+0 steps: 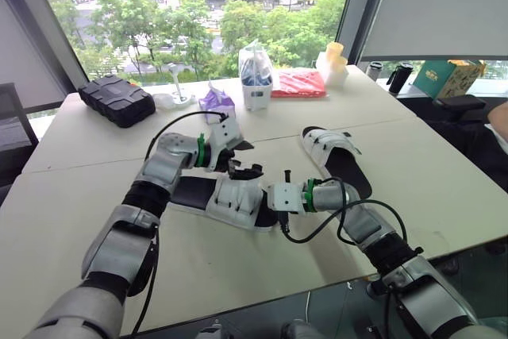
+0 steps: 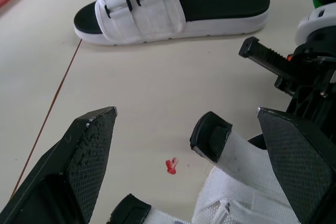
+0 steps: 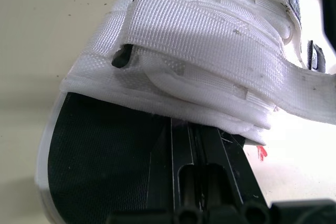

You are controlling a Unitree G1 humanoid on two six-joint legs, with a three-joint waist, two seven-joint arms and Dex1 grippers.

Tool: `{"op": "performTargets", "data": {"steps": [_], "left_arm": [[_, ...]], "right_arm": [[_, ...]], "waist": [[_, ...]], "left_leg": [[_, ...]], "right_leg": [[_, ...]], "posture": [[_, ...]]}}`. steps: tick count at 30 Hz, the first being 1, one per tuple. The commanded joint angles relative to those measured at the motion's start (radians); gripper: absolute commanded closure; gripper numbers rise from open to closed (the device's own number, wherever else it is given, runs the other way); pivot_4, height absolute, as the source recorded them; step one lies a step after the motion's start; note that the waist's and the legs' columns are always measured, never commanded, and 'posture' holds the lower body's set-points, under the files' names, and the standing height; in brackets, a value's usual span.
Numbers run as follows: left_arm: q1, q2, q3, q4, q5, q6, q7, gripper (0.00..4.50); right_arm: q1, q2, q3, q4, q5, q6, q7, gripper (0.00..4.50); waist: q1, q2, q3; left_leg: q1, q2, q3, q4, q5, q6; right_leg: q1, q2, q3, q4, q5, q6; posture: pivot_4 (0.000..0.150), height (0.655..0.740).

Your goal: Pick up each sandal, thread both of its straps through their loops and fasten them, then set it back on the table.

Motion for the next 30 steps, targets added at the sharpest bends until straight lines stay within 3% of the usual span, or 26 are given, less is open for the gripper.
{"op": "performTargets", "data": {"steps": [1, 12, 22, 25, 30], "left_arm": [[-0.03, -0.005, 0.002, 0.028, 0.029, -0.06, 0.011, 0.06], [-0.1, -0.064, -0.065, 0.247, 0.207, -0.309, 0.148, 0.06], [-0.188, -0.07, -0.13, 0.438, 0.339, -0.344, 0.197, 0.06], [-0.203, -0.065, -0.095, 0.448, 0.314, -0.344, 0.192, 0.06], [-0.263, -0.048, 0.095, 0.432, 0.127, -0.25, 0.124, 0.06]], "right_arm": [[0.027, -0.006, 0.024, 0.028, -0.028, 0.019, 0.009, 4.5], [0.03, -0.009, 0.024, 0.021, -0.029, 0.021, 0.008, 4.5], [0.026, -0.007, 0.027, 0.026, -0.029, 0.021, 0.005, 4.5], [0.023, -0.006, 0.027, 0.027, -0.029, 0.02, 0.004, 4.5], [0.016, -0.007, 0.016, 0.012, -0.02, 0.031, 0.003, 4.5]], "waist": [[0.0, 0.0, 0.0], [0.002, 0.0, 0.0], [-0.001, 0.0, 0.0], [-0.001, 0.0, 0.0], [-0.002, -0.001, 0.0]], "left_leg": [[0.0, 0.0, 0.0, 0.0, 0.0, 0.0], [0.0, 0.0, 0.0, 0.001, 0.0, 0.0], [0.0, 0.0, 0.0, 0.001, 0.0, 0.0], [0.0, 0.0, 0.0, 0.001, 0.0, 0.0], [0.0, 0.0, 0.0, 0.001, 0.0, 0.0]], "right_leg": [[0.0, 0.0, 0.0, 0.0, 0.0, 0.0], [0.001, 0.0, 0.0, 0.0, 0.0, 0.0], [0.0, 0.0, -0.001, 0.001, 0.001, 0.002], [0.0, 0.0, -0.001, 0.001, 0.001, 0.002], [0.0, 0.0, -0.001, 0.001, 0.001, 0.002]], "posture": [[0.15, 0.74], [0.15, 0.74], [0.15, 0.74], [0.15, 0.74], [0.15, 0.74]]}}
